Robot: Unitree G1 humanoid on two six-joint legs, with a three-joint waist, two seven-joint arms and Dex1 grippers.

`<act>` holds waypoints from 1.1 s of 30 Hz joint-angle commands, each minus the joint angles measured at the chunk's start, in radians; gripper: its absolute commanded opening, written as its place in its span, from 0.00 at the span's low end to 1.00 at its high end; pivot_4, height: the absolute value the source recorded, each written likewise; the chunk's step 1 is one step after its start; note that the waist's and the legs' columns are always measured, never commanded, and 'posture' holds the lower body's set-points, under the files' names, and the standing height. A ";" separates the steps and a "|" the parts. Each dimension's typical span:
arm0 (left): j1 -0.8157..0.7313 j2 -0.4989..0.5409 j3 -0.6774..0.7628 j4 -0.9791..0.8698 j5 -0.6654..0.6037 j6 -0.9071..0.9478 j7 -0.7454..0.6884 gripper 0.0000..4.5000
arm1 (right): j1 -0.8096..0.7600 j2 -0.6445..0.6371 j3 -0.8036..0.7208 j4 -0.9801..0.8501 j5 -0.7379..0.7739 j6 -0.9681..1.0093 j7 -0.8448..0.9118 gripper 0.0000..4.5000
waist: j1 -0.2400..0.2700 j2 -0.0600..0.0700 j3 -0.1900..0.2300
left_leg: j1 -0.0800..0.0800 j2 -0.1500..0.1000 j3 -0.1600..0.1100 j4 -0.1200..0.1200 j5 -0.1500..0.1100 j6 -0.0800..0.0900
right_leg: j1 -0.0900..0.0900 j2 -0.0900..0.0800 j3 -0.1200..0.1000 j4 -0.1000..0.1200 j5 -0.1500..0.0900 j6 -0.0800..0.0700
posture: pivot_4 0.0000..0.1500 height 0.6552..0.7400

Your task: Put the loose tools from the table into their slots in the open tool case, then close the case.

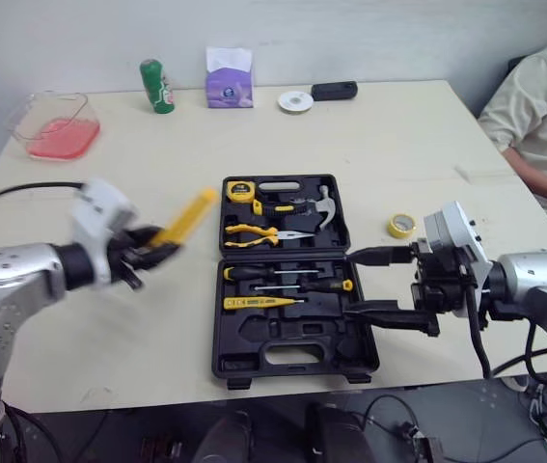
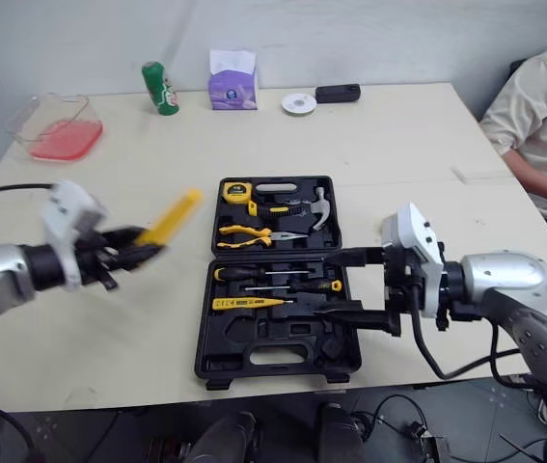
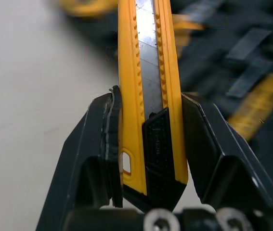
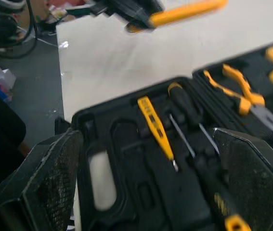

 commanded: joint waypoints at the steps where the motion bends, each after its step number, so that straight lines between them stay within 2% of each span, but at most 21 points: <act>1: -0.156 0.039 -0.253 -0.044 0.022 -0.023 -0.164 0.30 | 0.093 -0.049 -0.101 -0.093 0.041 0.023 0.001 1.00 | -0.005 0.000 0.001 | 0.000 0.001 0.000 0.000 0.000 -0.001 | -0.001 0.001 0.000 0.001 0.000 0.000 | 1.00 1.00; 6: -0.343 -0.001 -0.543 0.018 0.129 -0.017 -0.249 0.30 | 0.182 -0.056 -0.134 -0.169 0.069 0.034 -0.046 1.00 | -0.021 0.001 0.001 | 0.001 0.001 0.001 -0.001 0.001 -0.002 | -0.001 0.002 0.001 0.004 0.000 0.000 | 1.00 1.00; 11: -0.419 -0.052 -0.687 0.068 0.233 -0.036 -0.261 0.30 | 0.243 -0.054 -0.146 -0.205 0.055 0.021 -0.081 1.00 | -0.019 0.000 0.002 | 0.000 0.001 0.001 0.000 0.001 -0.001 | -0.002 0.002 0.001 0.004 0.000 0.000 | 1.00 1.00; 23: -0.435 -0.117 -0.737 0.082 0.304 -0.003 -0.254 0.30 | 0.271 -0.044 -0.136 -0.205 0.048 -0.012 -0.136 1.00 | -0.016 -0.001 0.003 | -0.001 0.000 0.000 0.001 0.002 0.000 | -0.002 0.002 0.001 0.004 0.000 0.000 | 1.00 1.00; 28: -0.406 -0.121 -0.712 0.077 0.300 0.007 -0.237 0.30 | 0.253 -0.049 -0.123 -0.190 0.043 -0.022 -0.137 1.00 | -0.017 -0.001 0.003 | -0.001 0.000 0.000 0.001 0.002 0.000 | -0.002 0.002 0.001 0.005 0.000 0.000 | 1.00 1.00; 30: -0.397 -0.117 -0.710 0.073 0.313 -0.003 -0.228 0.53 | 0.247 -0.048 -0.119 -0.188 0.043 -0.024 -0.138 1.00 | -0.017 -0.001 0.003 | 0.000 0.000 0.000 0.001 0.002 0.000 | -0.002 0.002 0.001 0.005 0.000 0.000 | 1.00 1.00; 31: -0.394 -0.114 -0.702 0.071 0.315 -0.007 -0.225 0.61 | 0.244 -0.048 -0.117 -0.188 0.044 -0.024 -0.139 1.00 | -0.017 -0.001 0.003 | 0.000 0.000 0.000 0.001 0.002 0.000 | -0.002 0.002 0.001 0.005 0.000 0.000 | 1.00 1.00; 33: -0.394 -0.099 -0.681 0.069 0.312 -0.012 -0.229 0.82 | 0.238 -0.051 -0.118 -0.187 0.049 -0.021 -0.140 1.00 | -0.017 -0.001 0.003 | 0.000 0.000 0.000 0.001 0.002 0.000 | -0.002 0.002 0.001 0.005 0.000 0.000 | 1.00 1.00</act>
